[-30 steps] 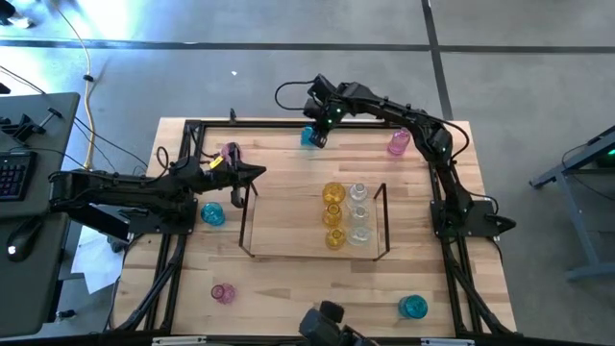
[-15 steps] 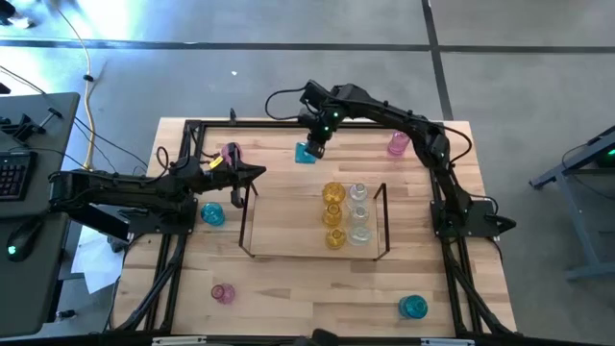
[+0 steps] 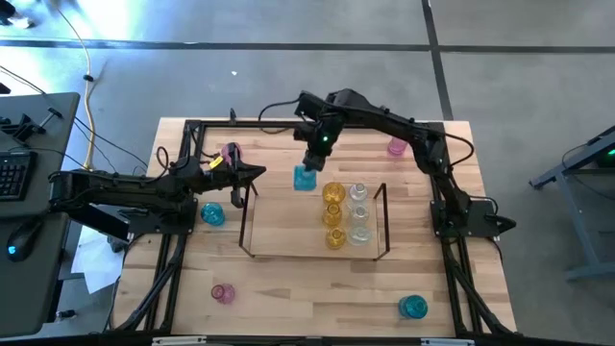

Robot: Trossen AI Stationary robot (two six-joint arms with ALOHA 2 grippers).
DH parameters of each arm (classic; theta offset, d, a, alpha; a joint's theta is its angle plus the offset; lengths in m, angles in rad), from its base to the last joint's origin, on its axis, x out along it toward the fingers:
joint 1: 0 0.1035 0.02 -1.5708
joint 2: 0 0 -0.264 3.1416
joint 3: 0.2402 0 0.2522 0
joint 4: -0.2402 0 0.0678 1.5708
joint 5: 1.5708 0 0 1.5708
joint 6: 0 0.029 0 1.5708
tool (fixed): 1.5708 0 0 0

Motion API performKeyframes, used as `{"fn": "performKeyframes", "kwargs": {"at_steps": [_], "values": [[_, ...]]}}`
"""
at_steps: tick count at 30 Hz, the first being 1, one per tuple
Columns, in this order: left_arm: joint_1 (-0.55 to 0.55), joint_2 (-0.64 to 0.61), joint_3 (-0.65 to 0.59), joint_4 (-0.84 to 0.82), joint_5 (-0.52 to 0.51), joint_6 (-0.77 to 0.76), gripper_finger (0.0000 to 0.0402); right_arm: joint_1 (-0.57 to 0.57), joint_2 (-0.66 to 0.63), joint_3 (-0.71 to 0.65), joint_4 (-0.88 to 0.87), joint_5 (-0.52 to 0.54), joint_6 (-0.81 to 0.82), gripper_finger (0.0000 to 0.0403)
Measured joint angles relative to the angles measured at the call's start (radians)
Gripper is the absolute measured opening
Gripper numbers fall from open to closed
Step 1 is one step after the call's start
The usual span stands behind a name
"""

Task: Sort vases onto shelf
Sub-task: Put the top blue vase on the shelf

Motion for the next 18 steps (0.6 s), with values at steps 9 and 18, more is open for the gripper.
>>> {"fn": "performKeyframes", "kwargs": {"at_steps": [9,18], "values": [[0.0,0.0,0.0,0.0,0.0,-0.007,0.0,0.053,0.0,-0.008,-0.038,-0.015,0.056,0.0],[0.0,0.0,0.0,0.0,0.0,-0.015,0.0,0.081,0.011,-0.01,-0.045,0.009,0.086,0.0]]}}
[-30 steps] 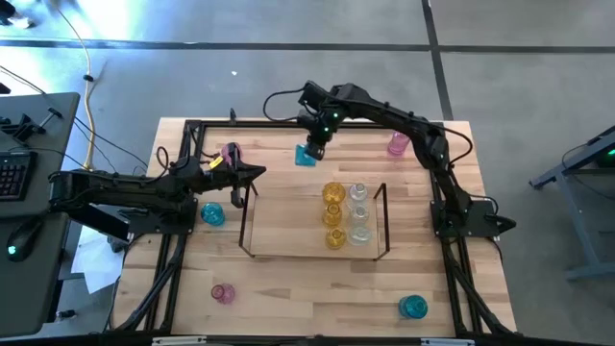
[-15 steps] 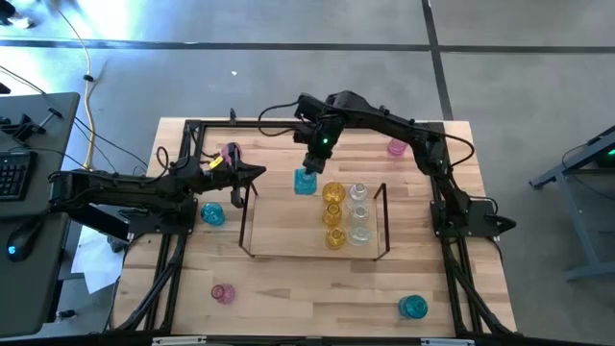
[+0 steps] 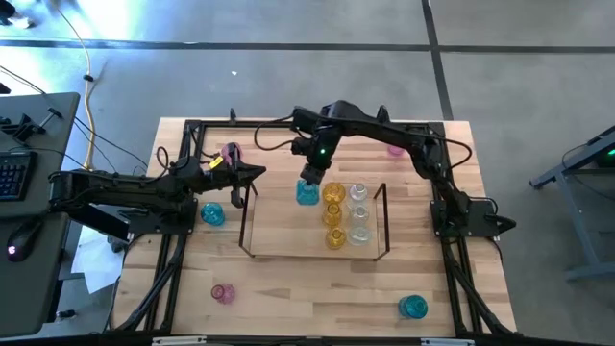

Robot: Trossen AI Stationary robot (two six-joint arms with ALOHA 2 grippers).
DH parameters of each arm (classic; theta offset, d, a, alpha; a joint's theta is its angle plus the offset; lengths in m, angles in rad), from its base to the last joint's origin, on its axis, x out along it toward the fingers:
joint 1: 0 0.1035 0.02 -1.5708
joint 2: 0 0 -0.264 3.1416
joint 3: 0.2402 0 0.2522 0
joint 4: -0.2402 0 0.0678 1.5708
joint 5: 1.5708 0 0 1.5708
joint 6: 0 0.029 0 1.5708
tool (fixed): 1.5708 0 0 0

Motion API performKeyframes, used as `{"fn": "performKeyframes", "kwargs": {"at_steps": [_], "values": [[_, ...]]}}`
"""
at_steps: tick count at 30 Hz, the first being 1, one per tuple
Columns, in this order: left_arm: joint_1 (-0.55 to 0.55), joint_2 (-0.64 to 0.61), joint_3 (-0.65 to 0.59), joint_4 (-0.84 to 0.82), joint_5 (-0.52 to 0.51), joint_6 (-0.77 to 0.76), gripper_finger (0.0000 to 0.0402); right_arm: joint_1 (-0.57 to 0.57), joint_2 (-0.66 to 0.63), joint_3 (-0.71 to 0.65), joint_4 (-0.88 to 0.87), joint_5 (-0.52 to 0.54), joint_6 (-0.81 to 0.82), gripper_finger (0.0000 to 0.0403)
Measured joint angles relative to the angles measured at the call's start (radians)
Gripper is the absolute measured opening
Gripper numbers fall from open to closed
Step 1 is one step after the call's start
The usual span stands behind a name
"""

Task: Sort vases onto shelf
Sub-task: Put the top blue vase on the shelf

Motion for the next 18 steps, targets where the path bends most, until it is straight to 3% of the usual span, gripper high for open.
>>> {"fn": "performKeyframes", "kwargs": {"at_steps": [18], "values": [[0.0,0.0,0.0,0.0,0.008,-0.008,0.0,0.002,0.042,-0.002,0.003,0.03,0.028,0.0]]}}
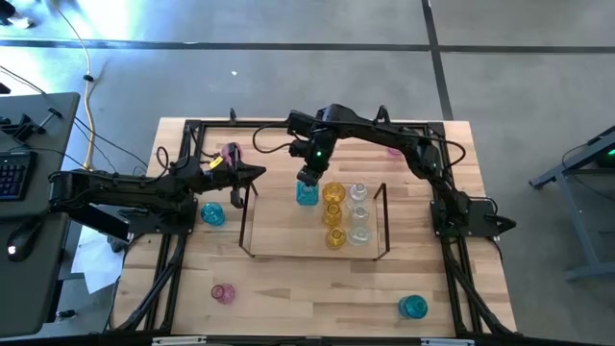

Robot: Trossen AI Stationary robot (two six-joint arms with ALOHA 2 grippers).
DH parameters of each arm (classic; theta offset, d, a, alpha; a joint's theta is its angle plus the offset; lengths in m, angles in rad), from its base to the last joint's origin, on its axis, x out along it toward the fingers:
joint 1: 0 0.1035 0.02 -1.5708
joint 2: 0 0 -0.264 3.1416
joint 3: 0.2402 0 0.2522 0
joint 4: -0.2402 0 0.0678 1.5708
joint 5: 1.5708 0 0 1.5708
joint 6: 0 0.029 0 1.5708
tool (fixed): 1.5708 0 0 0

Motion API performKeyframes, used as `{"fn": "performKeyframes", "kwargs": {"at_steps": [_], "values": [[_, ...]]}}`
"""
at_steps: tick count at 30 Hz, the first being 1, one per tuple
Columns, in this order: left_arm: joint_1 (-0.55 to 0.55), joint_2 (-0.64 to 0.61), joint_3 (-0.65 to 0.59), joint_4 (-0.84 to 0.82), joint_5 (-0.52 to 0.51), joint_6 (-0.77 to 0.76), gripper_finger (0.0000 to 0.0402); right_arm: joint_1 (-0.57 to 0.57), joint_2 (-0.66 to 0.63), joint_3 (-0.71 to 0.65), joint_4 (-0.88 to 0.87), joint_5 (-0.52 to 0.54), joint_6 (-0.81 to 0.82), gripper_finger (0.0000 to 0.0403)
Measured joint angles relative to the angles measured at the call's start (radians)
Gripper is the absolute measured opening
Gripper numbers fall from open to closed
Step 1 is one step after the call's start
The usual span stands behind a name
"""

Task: Sort vases onto shelf
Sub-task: Put the top blue vase on the shelf

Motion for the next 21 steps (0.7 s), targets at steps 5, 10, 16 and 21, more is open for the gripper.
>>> {"fn": "performKeyframes", "kwargs": {"at_steps": [5,10,16,21], "values": [[0.0,0.0,0.0,0.0,0.0,0.0,0.0,0.01,0.0,0.0,0.0,0.001,0.018,0.0],[0.0,0.0,0.0,0.0,0.0,0.0,0.0,0.025,0.0,0.0,0.001,0.0,0.027,0.0],[0.0,0.0,0.0,0.0,0.0,-0.003,0.0,0.032,0.0,0.0,0.006,0.058,0.018,0.0],[0.0,0.0,0.0,0.0,0.0,-0.007,0.0,0.03,0.001,0.0,0.005,0.061,0.019,0.0]]}}
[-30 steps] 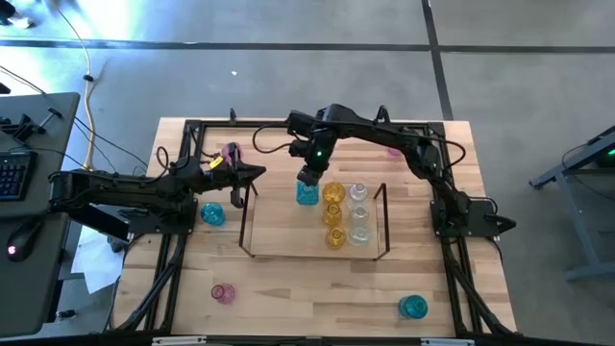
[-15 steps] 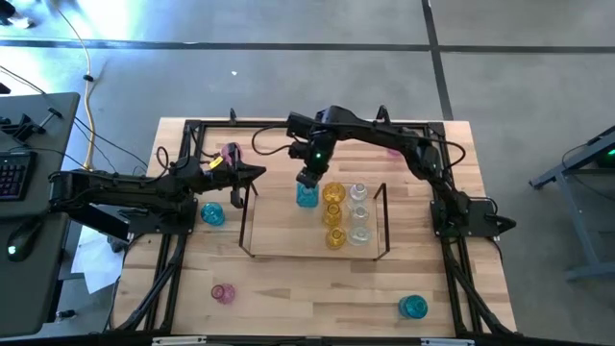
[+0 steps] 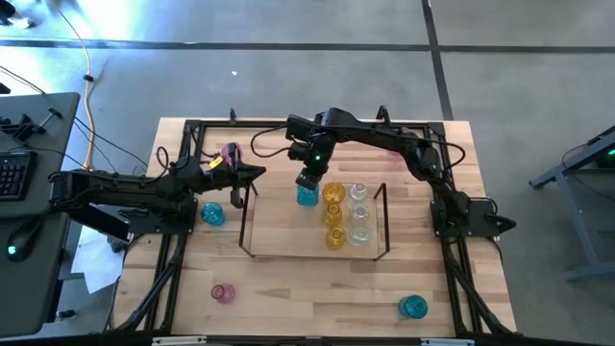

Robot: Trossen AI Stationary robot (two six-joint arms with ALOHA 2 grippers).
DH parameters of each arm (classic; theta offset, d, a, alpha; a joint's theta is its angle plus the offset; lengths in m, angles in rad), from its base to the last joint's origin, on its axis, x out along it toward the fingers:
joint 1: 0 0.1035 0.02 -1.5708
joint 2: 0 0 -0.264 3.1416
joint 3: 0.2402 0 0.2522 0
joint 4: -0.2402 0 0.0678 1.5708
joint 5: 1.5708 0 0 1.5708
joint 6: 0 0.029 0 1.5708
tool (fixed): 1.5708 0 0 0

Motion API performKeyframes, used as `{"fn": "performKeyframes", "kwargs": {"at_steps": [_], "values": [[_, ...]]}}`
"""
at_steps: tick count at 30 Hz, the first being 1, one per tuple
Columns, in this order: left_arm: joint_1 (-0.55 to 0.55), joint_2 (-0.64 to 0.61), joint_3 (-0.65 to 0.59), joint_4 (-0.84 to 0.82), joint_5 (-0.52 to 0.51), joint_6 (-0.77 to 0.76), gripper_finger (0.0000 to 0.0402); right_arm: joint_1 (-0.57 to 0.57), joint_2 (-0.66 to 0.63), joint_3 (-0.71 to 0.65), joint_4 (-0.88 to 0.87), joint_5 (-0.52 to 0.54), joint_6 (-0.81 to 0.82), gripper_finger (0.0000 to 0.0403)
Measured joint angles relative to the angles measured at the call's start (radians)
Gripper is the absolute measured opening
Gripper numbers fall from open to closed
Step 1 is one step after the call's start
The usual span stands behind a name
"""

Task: Sort vases onto shelf
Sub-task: Put the top blue vase on the shelf

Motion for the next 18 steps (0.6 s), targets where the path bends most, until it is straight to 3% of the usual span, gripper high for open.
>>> {"fn": "performKeyframes", "kwargs": {"at_steps": [18], "values": [[0.0,0.0,0.0,0.0,0.0,-0.003,0.0,0.021,0.0,0.0,-0.002,-0.013,0.015,0.0]]}}
